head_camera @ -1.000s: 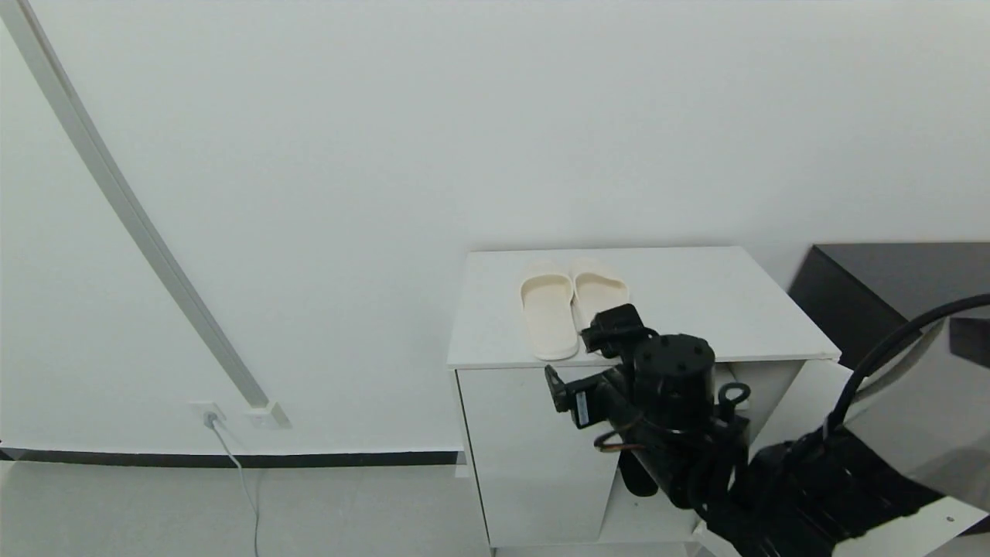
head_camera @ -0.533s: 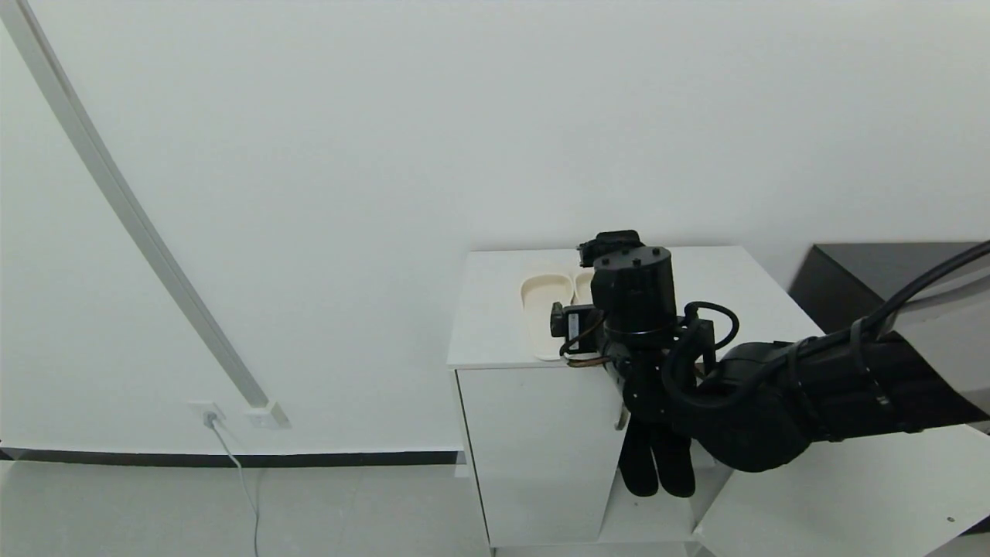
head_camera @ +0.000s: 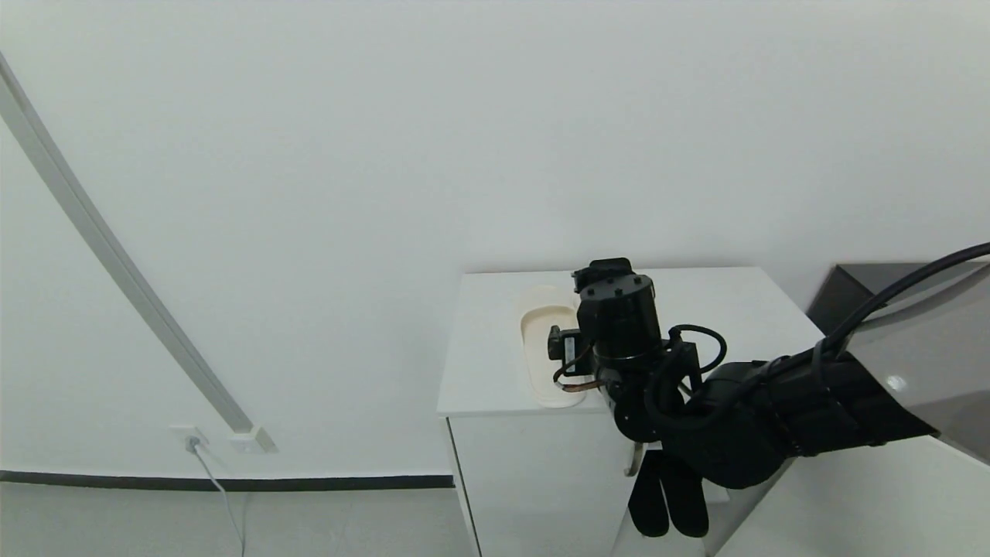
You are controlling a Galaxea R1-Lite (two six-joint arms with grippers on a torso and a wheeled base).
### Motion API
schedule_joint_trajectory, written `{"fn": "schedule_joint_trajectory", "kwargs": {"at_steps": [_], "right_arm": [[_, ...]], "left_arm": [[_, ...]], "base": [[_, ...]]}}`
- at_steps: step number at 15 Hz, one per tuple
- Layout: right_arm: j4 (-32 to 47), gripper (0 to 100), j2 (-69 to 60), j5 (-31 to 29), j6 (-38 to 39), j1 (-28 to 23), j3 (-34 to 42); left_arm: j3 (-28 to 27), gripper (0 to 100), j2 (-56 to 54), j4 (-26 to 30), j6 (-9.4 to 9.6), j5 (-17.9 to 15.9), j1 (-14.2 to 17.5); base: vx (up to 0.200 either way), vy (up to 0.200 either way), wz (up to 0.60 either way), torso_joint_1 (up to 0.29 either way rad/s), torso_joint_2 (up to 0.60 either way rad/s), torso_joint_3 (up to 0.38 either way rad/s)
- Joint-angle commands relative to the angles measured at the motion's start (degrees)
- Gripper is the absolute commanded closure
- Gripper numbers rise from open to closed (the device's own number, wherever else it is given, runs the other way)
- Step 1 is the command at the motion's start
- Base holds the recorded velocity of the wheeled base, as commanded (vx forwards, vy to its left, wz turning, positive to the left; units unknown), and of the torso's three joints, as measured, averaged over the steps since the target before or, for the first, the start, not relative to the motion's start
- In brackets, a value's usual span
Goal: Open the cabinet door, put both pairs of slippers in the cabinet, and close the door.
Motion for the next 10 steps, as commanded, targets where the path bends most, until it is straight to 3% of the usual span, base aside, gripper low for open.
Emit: {"fn": "schedule_joint_trajectory", "kwargs": {"at_steps": [1,7,10], "right_arm": [[0.0,0,0.7,0.1,0.0,0.0,0.4],[-1.8,0,5.6,1.8,-0.1,-0.6,-1.9],[-2.3,0,10.4,1.9,-0.3,-1.8,-6.7]], "left_arm": [[0.0,100,0.0,0.0,-0.06,0.0,0.0],[0.0,100,0.1,0.0,-0.06,0.1,0.0],[0.0,100,0.0,0.0,-0.06,0.1,0.0]], "base": [[0.0,0.0,0.0,0.0,0.0,0.0],[0.0,0.0,0.0,0.0,0.0,0.0],[0.0,0.0,0.0,0.0,0.0,0.0]]}}
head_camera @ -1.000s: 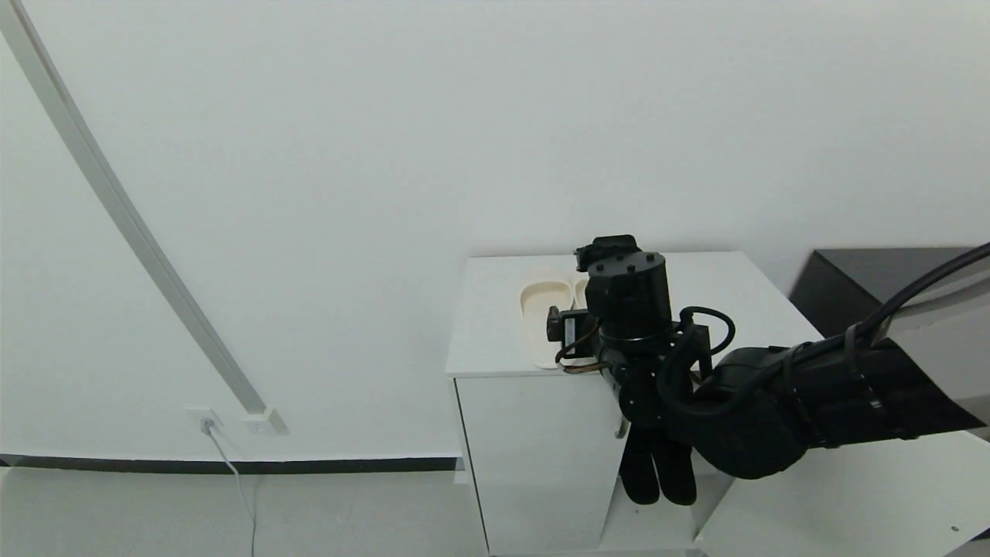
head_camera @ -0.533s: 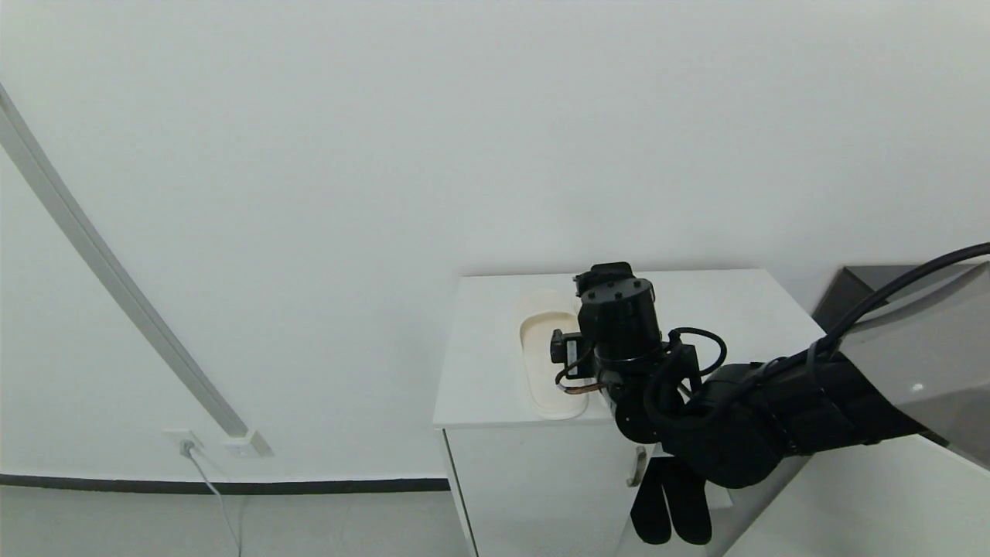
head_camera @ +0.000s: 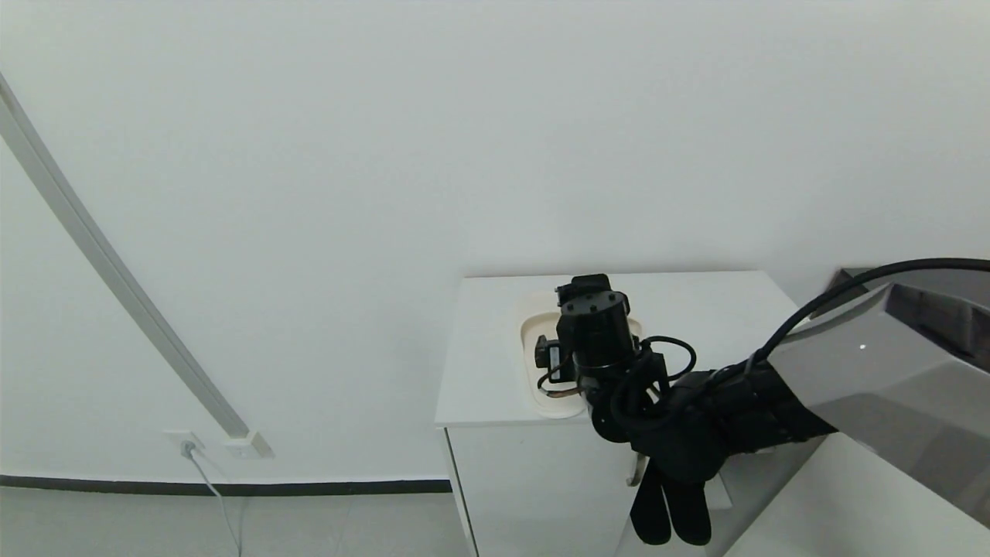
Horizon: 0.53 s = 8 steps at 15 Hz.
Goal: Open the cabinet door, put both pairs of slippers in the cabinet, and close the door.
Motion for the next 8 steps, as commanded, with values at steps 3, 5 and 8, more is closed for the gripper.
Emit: {"fn": "schedule_joint_trajectory", "kwargs": {"at_steps": [3,5,8], "right_arm": [[-0.2,0,6.9,0.5,-0.7,-2.2,-7.9],[-0.1,0,7.8,1.6,-1.1,-2.7,-10.1],[-0.2,0,8.4,2.6,-1.8,-3.5,-11.3]], "left_arm": [[0.0,100,0.1,0.0,-0.04,0.1,0.1],[0.0,100,0.1,0.0,-0.13,0.1,0.1],[0.0,100,0.0,0.0,-0.13,0.1,0.1]], "base": [[0.0,0.0,0.0,0.0,0.0,0.0],[0.0,0.0,0.0,0.0,0.0,0.0],[0.0,0.0,0.0,0.0,0.0,0.0]]}}
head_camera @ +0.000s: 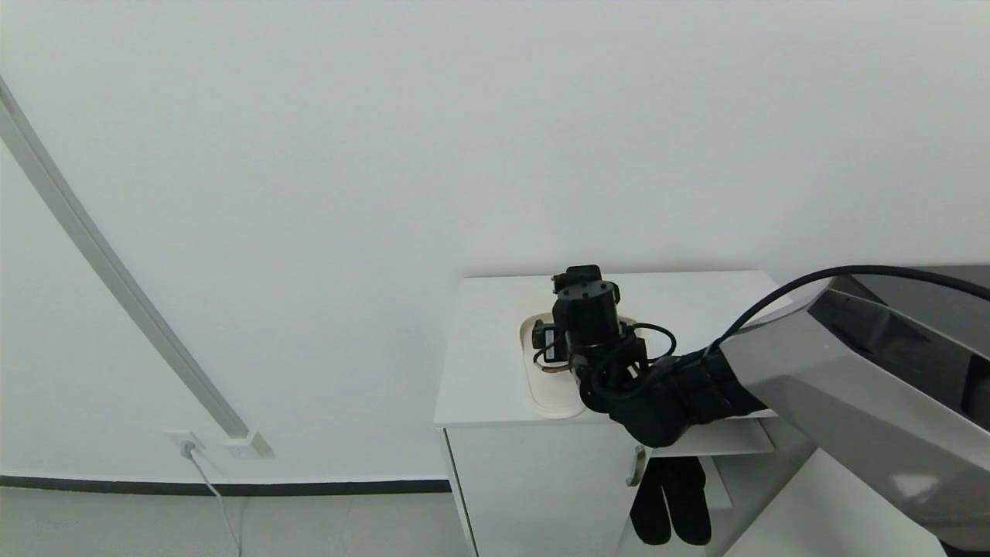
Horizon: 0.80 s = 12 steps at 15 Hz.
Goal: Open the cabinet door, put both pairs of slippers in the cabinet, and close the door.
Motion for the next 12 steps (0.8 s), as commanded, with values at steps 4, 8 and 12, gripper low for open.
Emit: {"fn": "schedule_joint_trajectory", "kwargs": {"at_steps": [4,8,12], "right_arm": [[-0.2,100,1.0,0.0,-0.2,-0.6,-1.6],[-0.2,100,0.9,0.0,-0.2,-0.6,-1.6],[-0.3,100,-0.6,0.3,-0.2,-0.6,-0.1]], "left_arm": [[0.0,100,0.0,0.0,-0.02,0.0,0.0],[0.0,100,0.0,0.0,-0.11,1.3,0.0],[0.0,100,0.0,0.0,-0.02,1.4,0.0]], "base": [[0.0,0.0,0.0,0.0,0.0,0.0],[0.0,0.0,0.0,0.0,0.0,0.0],[0.0,0.0,0.0,0.0,0.0,0.0]]}}
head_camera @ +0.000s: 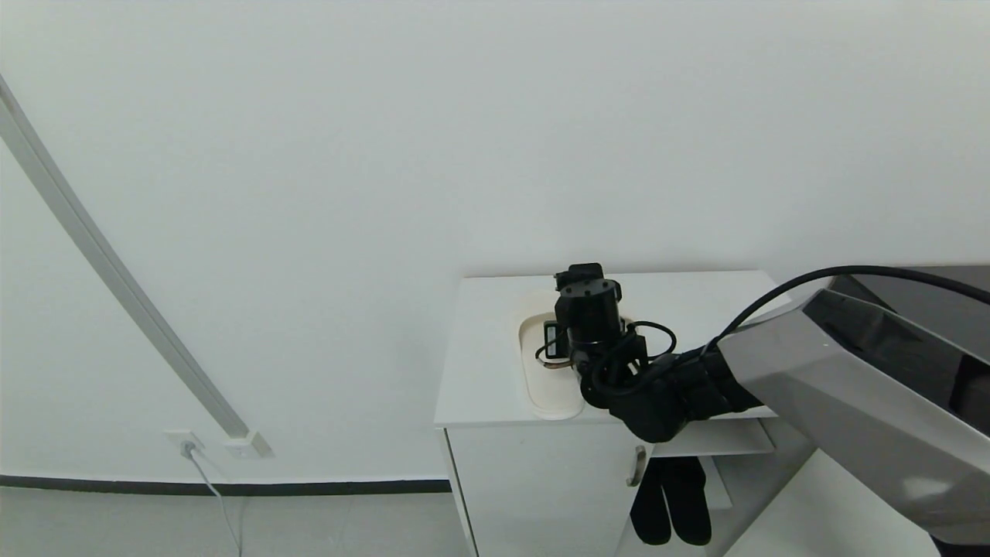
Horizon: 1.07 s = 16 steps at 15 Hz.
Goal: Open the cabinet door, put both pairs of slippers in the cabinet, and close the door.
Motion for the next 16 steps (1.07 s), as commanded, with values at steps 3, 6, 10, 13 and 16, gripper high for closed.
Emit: {"fn": "schedule_joint_trajectory", "kwargs": {"at_steps": [3,6,10,13,16], "right_arm": [[-0.3,100,-9.9,5.7,-1.6,0.3,9.7],[-5.6,100,-18.5,9.1,-3.1,0.7,21.5],[-11.3,100,-31.0,15.5,-3.7,3.0,40.7],[-11.4,100,-36.2,20.5,-3.2,3.9,49.0],[-11.6,100,-35.6,20.9,-2.6,4.5,49.0]], "left_arm": [[0.0,100,0.0,0.0,0.03,-0.2,0.0],[0.0,100,0.0,0.0,0.03,-0.3,0.0],[0.0,100,0.0,0.0,0.03,-0.3,0.0],[0.0,100,0.0,0.0,-0.23,-0.4,0.0],[0.0,100,0.1,0.0,-0.67,-0.4,0.0]], "base": [[0.0,0.0,0.0,0.0,0.0,0.0],[0.0,0.0,0.0,0.0,0.0,0.0],[0.0,0.0,0.0,0.0,0.0,0.0],[0.0,0.0,0.0,0.0,0.0,0.0],[0.0,0.0,0.0,0.0,0.0,0.0]]}}
